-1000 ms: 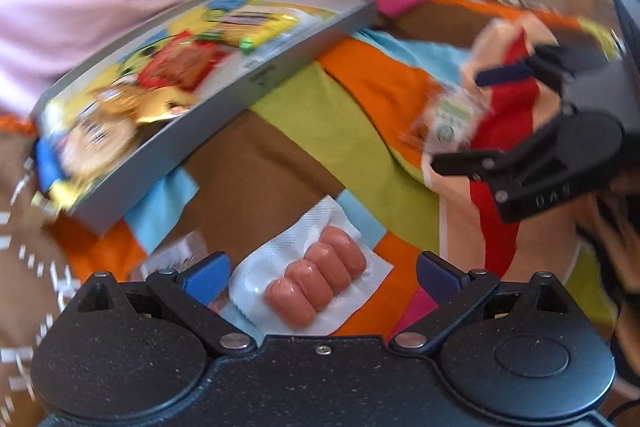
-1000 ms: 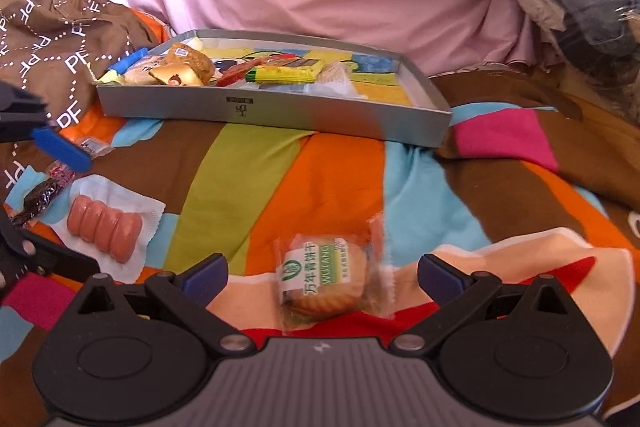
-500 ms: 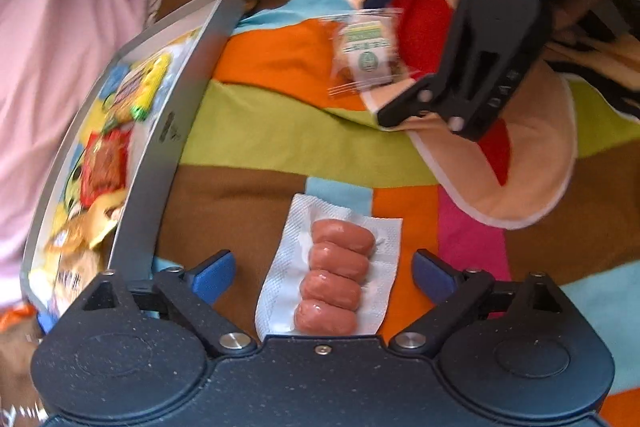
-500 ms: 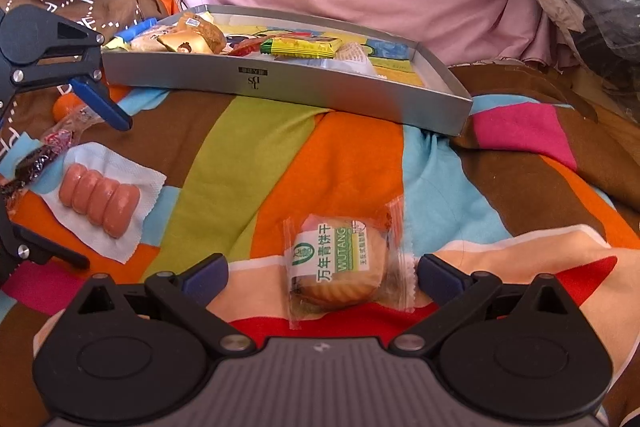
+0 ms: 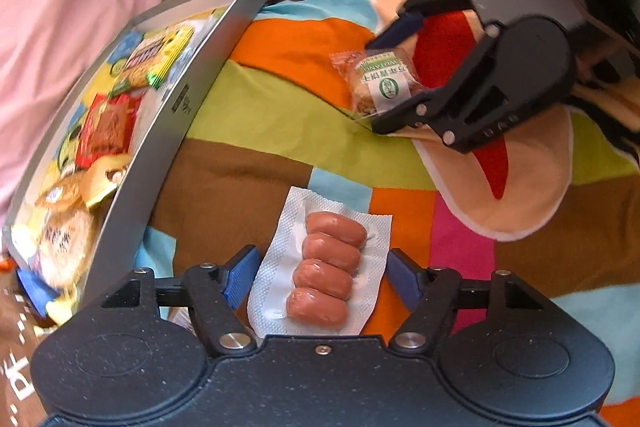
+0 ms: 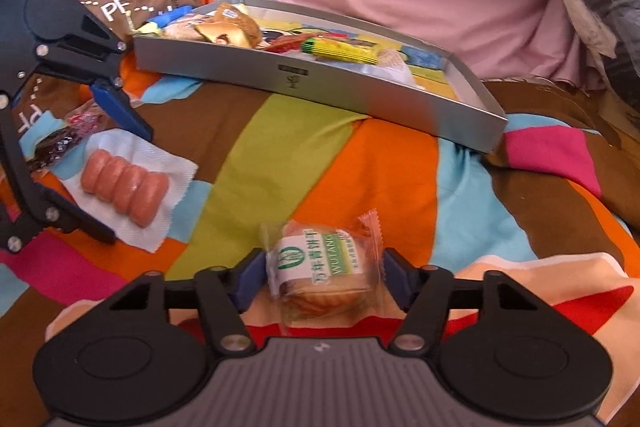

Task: Organize snacks
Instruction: 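Grasp the sausage tray with the left gripper while the right grasps the round biscuit pack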

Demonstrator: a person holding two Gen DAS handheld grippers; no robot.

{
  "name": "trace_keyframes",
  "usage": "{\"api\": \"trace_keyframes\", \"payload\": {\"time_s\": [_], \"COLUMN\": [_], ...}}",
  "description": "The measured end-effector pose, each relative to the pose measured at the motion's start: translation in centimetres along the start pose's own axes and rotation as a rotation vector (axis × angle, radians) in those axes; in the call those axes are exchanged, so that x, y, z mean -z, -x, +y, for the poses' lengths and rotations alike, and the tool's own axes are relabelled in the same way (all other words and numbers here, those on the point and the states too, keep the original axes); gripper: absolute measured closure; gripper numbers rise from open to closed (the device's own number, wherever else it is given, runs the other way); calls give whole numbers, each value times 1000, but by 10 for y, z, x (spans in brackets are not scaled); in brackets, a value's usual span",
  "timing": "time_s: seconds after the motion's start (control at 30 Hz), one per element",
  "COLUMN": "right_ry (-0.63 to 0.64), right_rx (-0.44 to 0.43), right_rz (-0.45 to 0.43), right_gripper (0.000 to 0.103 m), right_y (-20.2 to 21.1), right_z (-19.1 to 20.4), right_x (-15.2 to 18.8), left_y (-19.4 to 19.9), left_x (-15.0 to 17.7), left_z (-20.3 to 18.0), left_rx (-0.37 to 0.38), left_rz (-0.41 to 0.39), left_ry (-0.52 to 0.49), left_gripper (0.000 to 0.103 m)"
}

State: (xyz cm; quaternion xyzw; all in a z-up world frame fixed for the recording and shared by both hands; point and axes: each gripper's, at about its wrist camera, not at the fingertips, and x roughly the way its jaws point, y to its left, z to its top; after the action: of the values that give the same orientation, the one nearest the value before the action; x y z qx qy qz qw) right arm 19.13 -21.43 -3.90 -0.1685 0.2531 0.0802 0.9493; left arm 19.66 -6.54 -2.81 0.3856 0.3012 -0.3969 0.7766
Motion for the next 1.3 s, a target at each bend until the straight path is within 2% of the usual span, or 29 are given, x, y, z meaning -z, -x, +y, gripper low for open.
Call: {"api": "trace_keyframes", "payload": {"time_s": [0.1,0.13,0.2,0.3,0.43,0.53,0.67,0.8,0.93,1.07,1.17,1.3], "right_ry": [-3,-7,-15,-28,-71,-93,-107,-74,-71,-73,-80,-93], "right_rx": [-42,-61,-89,-119,-157,-181,-221,-222,-195,-191,-191,-194], "right_rz": [8,12,19,33,56,71,87,85,95,102,105,107], "right_gripper": [42,43,45,45,45,45,45,44,42,40,39,40], "right_y": [3,5,8,13,19,25,35,44,43,39,38,38], "right_z": [2,3,4,4,1,-1,-1,0,-1,-1,-1,-1], "right_x": [-1,-1,0,1,3,5,9,12,14,14,15,17], "left_y": [1,2,4,6,1,6,10,13,12,6,1,0], "left_x": [-3,-4,-6,-3,5,10,14,18,12,3,0,4], "left_z": [8,12,18,25,19,6,0,-3,-10,-15,-13,-5], "left_rx": [23,32,41,72,155,182,249,280,281,266,263,255], "left_rz": [14,20,30,45,100,87,93,100,104,124,121,104], "left_ry": [107,153,261,420,520,520,580,571,490,427,416,443], "left_gripper": [33,37,41,41,43,42,41,27,20,20,26,40]}}
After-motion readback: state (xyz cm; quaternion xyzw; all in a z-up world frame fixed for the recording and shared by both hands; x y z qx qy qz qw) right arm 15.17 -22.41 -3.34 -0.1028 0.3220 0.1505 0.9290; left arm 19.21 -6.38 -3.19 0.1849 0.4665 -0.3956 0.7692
